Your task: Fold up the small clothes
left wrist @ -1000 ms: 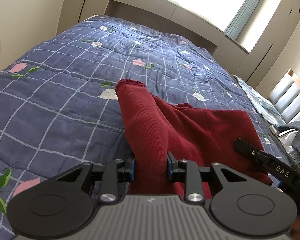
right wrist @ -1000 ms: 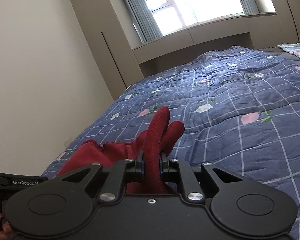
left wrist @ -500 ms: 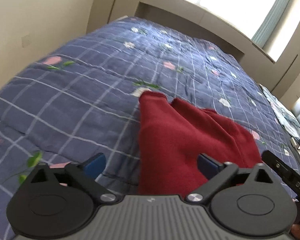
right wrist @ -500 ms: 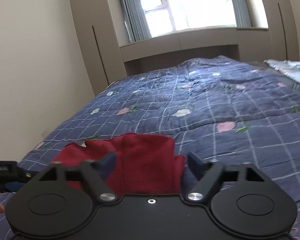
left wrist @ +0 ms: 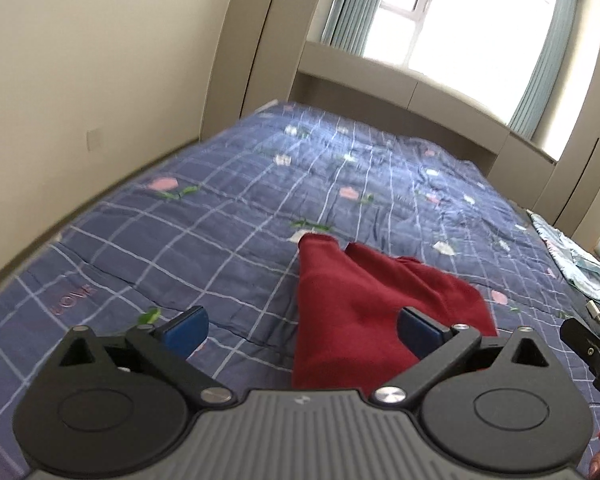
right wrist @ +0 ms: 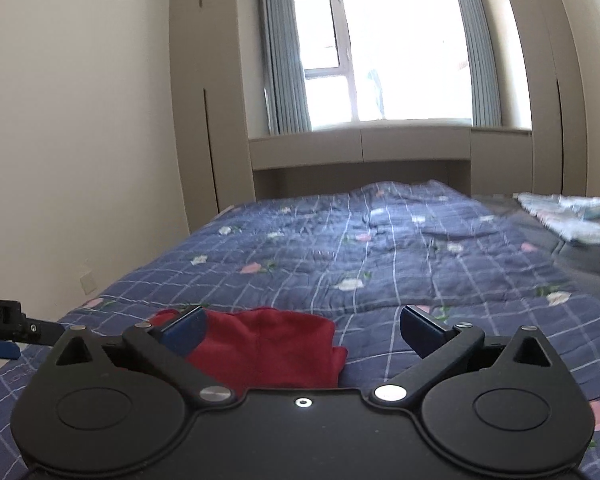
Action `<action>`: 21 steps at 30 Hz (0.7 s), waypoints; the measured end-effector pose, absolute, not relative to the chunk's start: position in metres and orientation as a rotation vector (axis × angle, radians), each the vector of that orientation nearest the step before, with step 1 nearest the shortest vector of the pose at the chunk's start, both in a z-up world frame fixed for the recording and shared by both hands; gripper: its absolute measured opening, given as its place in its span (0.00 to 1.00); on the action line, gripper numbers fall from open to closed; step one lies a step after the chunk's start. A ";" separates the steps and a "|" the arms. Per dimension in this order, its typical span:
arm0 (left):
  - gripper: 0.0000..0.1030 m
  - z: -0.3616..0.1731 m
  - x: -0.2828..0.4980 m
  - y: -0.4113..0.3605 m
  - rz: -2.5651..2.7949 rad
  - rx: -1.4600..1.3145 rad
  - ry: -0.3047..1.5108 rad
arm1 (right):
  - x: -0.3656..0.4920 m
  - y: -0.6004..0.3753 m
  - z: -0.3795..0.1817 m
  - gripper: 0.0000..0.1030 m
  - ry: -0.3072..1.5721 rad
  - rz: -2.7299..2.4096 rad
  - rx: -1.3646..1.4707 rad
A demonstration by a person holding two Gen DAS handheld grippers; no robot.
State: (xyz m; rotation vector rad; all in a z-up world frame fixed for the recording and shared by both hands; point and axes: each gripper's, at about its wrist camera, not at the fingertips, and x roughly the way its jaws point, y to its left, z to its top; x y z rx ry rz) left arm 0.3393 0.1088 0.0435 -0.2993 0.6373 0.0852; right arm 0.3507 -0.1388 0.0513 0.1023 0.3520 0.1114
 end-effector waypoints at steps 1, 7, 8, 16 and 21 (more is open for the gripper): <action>0.99 0.047 0.331 0.106 0.085 -0.291 0.624 | 0.342 -0.139 0.055 0.99 0.341 0.114 0.096; 0.99 0.064 0.284 0.093 0.081 -0.254 0.565 | 0.290 -0.139 0.071 0.99 0.297 0.125 0.071; 1.00 0.066 0.275 0.090 0.078 -0.248 0.556 | 0.282 -0.141 0.072 0.99 0.292 0.124 0.069; 1.00 0.070 0.210 0.074 0.072 -0.195 0.505 | 0.215 -0.152 0.079 0.99 0.262 0.113 0.066; 1.00 0.063 0.174 0.067 0.074 -0.173 0.489 | 0.176 -0.157 0.077 0.99 0.248 0.100 0.062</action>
